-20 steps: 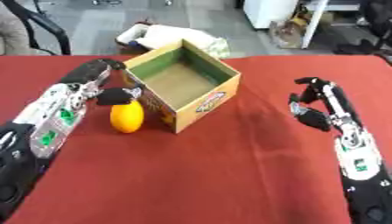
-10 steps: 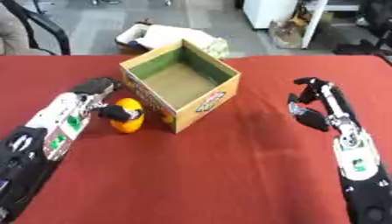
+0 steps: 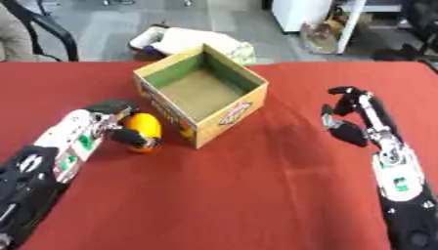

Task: Pick up objects on the table and place them in the box.

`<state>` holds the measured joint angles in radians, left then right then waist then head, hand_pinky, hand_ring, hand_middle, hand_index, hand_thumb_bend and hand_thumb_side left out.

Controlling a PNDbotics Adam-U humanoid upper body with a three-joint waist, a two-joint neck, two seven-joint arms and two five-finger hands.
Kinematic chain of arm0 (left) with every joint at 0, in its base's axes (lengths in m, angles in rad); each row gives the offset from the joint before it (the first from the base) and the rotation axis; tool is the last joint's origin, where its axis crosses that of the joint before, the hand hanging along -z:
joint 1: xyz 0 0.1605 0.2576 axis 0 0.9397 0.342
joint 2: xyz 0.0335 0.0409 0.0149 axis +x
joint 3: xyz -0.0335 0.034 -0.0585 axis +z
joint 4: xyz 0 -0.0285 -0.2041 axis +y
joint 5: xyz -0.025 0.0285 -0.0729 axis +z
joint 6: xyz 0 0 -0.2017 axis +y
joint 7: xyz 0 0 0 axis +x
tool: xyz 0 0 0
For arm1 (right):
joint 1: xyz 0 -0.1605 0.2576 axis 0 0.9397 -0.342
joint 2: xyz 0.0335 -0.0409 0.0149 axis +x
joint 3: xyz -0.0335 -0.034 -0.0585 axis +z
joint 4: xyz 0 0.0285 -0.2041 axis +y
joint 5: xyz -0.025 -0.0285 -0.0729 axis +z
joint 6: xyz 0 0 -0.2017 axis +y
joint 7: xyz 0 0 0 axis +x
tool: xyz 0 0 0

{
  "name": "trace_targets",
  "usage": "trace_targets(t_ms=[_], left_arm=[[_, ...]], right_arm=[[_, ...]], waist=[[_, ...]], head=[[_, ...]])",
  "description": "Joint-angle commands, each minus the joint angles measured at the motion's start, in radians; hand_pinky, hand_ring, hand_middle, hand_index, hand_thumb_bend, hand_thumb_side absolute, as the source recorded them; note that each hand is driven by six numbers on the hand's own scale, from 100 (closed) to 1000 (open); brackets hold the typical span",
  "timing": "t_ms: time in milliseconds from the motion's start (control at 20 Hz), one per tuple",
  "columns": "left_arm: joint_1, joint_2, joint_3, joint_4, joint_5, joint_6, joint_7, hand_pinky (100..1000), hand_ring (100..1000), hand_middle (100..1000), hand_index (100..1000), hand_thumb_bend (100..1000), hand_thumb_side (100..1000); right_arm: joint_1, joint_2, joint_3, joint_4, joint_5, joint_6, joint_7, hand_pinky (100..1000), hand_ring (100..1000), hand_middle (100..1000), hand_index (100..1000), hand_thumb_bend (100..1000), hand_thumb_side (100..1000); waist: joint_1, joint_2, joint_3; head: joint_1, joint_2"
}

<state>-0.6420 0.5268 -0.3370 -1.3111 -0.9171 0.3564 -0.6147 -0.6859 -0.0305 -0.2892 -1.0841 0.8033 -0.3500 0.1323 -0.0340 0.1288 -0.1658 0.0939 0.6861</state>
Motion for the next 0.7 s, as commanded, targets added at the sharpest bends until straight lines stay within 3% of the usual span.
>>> trace_targets(t_ms=[50, 150, 500, 700], left_arm=[[-0.018, 0.015, 0.006, -0.017, -0.012, 0.0, -0.007, 664, 642, 716, 868, 295, 357], [-0.017, 0.019, 0.008, -0.031, -0.023, 0.003, 0.002, 627, 584, 651, 794, 100, 297], [-0.016, 0.059, 0.017, -0.15, -0.106, -0.016, 0.043, 532, 415, 470, 632, 100, 249], [-0.032, 0.107, 0.031, -0.274, -0.14, -0.046, 0.034, 522, 387, 441, 604, 100, 245]], right_arm=[[-0.016, -0.009, 0.003, -0.024, -0.007, 0.001, 0.001, 582, 579, 406, 784, 100, 198], [-0.016, -0.01, 0.003, -0.024, -0.007, 0.002, 0.001, 582, 579, 405, 784, 100, 198], [-0.013, -0.011, 0.003, -0.025, -0.007, 0.002, 0.002, 582, 579, 404, 784, 100, 198], [-0.012, -0.011, 0.002, -0.026, -0.006, 0.002, 0.002, 582, 579, 404, 784, 100, 198]], waist=[[0.001, -0.014, -0.001], [0.002, -0.014, -0.001], [0.004, -0.015, 0.0], [0.005, -0.016, 0.0]], head=[[-0.002, 0.004], [-0.002, 0.005], [-0.009, 0.005], [-0.013, 0.005]])
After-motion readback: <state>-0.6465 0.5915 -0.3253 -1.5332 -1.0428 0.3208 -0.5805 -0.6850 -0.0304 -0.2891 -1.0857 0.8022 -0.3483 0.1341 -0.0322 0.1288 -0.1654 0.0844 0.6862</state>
